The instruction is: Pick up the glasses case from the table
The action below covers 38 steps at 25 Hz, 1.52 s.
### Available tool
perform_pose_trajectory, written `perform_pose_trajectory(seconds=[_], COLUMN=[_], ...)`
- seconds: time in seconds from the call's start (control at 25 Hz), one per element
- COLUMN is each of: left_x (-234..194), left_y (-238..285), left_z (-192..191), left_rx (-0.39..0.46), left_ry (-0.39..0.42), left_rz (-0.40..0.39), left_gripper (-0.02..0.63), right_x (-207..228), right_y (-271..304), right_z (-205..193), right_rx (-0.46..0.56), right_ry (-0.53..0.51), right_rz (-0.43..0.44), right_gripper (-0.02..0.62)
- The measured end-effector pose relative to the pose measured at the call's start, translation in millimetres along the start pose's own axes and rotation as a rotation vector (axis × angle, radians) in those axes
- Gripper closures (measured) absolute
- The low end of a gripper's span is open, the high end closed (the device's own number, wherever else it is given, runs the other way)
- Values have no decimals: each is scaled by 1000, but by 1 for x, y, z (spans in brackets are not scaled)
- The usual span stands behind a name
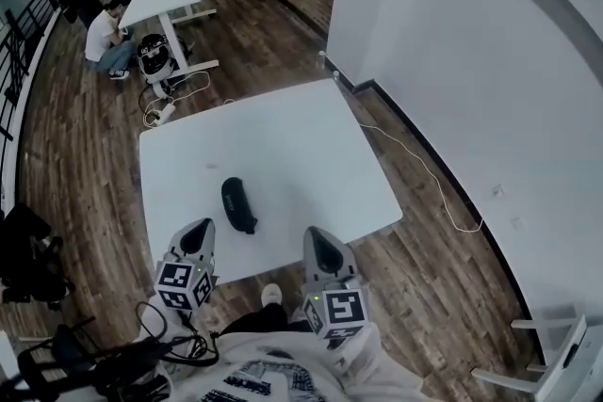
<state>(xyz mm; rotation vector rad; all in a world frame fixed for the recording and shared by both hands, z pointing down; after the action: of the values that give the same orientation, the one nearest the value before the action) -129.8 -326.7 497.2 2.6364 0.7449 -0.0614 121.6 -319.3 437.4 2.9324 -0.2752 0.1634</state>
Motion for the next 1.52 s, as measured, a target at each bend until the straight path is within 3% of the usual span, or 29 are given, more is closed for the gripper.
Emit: perform_pose_trajectory(seconds=[0.08,0.28,0.48,0.64,0.84,0.92,1.16,1.52], left_x=[-8,-20,-21,-25,-50,-60,-81,-86], left_y=[7,26,53,80,117,131,157,170], left_z=[-2,-9,-21,-35,-68,-81,-111,-135], left_rx=[-16,-47,-91,-144,-226,-266,-391,-491], left_ry=[-30,-113,-173,-245,-424,-461,-473,-464], left_rz=[2,-27,-56,-38,47,82,167,172], left_gripper=[573,485,251,156,156,156,156,156], right_x=[-2,3,20,35,51,59,77,82], right_y=[9,20,20,16,11,7,-4,-9], right_z=[1,4,0,-1,6,10,12,13], right_rx=[-3,-2,-26,-34,-35,-35,-37,-38], right_ry=[1,-4,-10,-24,-42,-46,-56,-64], right_rz=[-4,-19,-58,-93,-138,-160,-215,-241], right_gripper=[591,590,591,591,591,591,591,591])
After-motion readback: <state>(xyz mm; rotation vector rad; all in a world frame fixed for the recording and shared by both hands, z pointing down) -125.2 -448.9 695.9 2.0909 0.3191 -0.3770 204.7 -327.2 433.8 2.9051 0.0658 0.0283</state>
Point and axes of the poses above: the fingertips, and each gripper's own axes: y forward along the fingers, x to its right, z out of its top, the point moved 4 cm from there along -y, backward along the fingers, and after that the axes turned 15 degrees about -z, right-handed, at the moved point
